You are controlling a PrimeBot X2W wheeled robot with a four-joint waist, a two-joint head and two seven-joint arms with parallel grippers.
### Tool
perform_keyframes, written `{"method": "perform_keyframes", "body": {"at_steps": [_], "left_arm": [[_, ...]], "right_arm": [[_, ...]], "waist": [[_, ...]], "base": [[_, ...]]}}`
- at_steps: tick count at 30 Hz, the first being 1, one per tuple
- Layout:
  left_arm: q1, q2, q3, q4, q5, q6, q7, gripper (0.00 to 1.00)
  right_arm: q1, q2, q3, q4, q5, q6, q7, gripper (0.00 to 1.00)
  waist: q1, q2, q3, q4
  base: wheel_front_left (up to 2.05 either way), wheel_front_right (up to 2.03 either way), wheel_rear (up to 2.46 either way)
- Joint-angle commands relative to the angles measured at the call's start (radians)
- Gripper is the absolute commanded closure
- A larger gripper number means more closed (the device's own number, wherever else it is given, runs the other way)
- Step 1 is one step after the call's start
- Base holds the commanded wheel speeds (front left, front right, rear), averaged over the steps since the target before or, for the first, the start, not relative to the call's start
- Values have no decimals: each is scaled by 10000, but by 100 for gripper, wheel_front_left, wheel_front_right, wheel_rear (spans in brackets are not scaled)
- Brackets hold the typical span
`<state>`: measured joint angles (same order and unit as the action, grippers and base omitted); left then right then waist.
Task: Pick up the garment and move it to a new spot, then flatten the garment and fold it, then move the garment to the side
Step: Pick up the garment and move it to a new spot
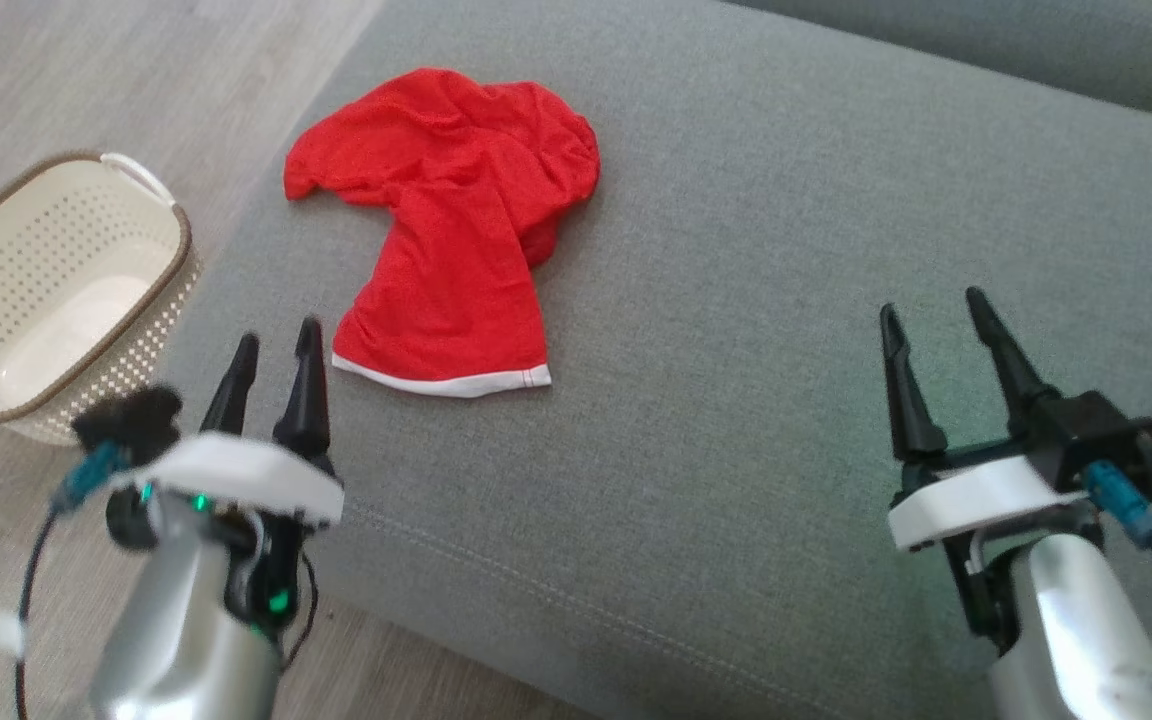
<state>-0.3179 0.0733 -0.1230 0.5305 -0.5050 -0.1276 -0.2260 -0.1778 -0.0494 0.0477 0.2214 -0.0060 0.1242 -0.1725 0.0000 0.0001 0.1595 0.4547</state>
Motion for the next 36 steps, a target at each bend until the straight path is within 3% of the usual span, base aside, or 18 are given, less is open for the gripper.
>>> {"method": "perform_keyframes", "body": {"at_steps": [1,13,18,24,34,35,36], "left_arm": [[-626,366,189,-203,-126,-26,51,0],[-3071,1906,-2451,1470,-2290,-29,1755,0],[-3802,2352,-3187,2600,-2637,-30,2143,0],[-4495,2507,-3801,3933,-2824,-30,2511,0],[-4838,2456,-4602,4677,-3701,-30,3119,0],[-4833,2476,-4679,4695,-3831,-30,3205,60],[-4831,2511,-4757,4694,-3932,-30,3221,100]], "right_arm": [[-215,-9,177,-455,-87,65,76,0],[-438,-9,187,-1947,-600,65,1035,0],[-552,-9,226,-2194,-566,65,1080,0],[-690,-9,238,-2306,-510,65,998,0],[-866,-9,131,-2374,-508,65,915,0],[-883,-9,127,-2352,-487,65,885,0],[-892,-9,128,-2318,-465,65,854,0]], "waist": [[0,-1,100,-18],[0,-1,987,-617],[0,-1,1374,-1017],[0,-1,1764,-1452],[0,-1,2059,-1747],[0,-1,2048,-1770],[0,-1,2024,-1791]], "base": [[0,0,0],[0,0,0],[0,0,0],[0,0,0],[0,0,0],[0,0,0],[0,0,0]]}}
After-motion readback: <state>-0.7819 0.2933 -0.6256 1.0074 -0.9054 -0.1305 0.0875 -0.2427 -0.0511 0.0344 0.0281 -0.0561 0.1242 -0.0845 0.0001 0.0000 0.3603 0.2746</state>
